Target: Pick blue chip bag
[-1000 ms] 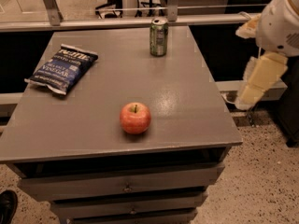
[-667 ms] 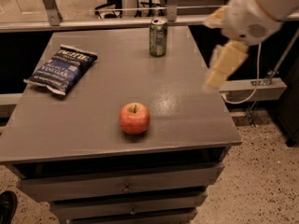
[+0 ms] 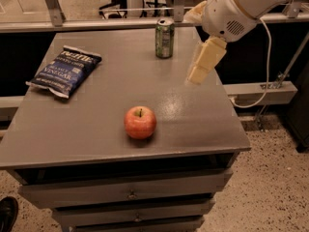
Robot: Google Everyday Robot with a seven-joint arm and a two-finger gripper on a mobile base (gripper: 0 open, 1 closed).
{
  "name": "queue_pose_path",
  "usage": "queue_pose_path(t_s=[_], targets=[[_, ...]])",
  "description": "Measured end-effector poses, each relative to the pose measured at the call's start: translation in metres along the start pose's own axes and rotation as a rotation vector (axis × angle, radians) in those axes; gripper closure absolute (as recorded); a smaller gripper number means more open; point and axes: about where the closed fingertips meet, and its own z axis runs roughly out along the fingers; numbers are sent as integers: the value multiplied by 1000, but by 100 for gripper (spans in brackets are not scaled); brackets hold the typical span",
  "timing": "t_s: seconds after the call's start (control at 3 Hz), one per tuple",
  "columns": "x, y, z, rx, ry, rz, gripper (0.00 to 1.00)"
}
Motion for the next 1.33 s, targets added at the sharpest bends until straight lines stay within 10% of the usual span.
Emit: queue_pose_path(t_s=[1.33], targets=[[-97, -101, 197, -92, -327, 106, 0]])
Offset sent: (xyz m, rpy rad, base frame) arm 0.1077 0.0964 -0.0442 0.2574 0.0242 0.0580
